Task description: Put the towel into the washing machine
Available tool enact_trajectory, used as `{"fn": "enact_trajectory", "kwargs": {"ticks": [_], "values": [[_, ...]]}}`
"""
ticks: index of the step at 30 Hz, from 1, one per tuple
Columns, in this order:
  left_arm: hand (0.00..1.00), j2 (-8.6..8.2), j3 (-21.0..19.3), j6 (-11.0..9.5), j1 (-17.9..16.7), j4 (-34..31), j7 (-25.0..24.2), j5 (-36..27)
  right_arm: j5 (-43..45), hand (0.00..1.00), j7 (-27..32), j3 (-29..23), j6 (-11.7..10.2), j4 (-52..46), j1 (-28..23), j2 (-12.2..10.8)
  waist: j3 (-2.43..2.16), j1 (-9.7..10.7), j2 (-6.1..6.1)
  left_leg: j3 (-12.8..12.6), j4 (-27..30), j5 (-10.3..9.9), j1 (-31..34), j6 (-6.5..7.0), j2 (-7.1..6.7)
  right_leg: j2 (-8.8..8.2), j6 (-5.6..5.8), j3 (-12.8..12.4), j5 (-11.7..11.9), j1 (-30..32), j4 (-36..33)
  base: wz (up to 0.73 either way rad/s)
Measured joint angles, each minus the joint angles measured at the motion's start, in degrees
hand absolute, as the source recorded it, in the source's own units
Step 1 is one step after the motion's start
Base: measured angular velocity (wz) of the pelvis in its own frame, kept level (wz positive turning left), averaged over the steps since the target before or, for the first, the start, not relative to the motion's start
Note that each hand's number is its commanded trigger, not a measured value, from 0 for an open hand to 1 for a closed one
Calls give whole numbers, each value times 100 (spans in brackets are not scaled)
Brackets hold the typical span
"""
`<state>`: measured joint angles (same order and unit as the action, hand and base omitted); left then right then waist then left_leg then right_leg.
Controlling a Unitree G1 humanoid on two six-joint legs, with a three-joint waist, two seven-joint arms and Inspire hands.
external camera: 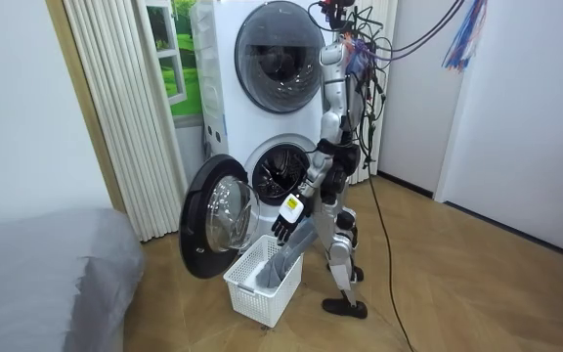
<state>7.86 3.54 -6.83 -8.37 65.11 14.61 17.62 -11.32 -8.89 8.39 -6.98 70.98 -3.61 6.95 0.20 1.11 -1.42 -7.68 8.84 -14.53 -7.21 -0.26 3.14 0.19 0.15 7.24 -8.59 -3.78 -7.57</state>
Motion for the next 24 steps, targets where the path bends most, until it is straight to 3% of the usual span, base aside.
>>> {"fn": "enact_trajectory", "kwargs": {"ticks": [10,16,24], "values": [[0,-7,251,-26,260,1,52,213,-160,0,-11,217,38,57,138,29,-34,27,47,37,108,4,376,-2,0,-25,-8,78,5,320,-100,3],[0,6,545,-31,655,58,39,232,83,0,-137,352,32,388,606,61,24,157,139,47,262,5,741,0,5,-44,-26,90,16,669,-220,-1],[0,-147,699,-43,1572,825,49,524,86,0,-152,439,66,638,1155,48,129,234,216,53,476,46,1385,7,3,-98,-28,75,17,1479,-686,-3]]}}
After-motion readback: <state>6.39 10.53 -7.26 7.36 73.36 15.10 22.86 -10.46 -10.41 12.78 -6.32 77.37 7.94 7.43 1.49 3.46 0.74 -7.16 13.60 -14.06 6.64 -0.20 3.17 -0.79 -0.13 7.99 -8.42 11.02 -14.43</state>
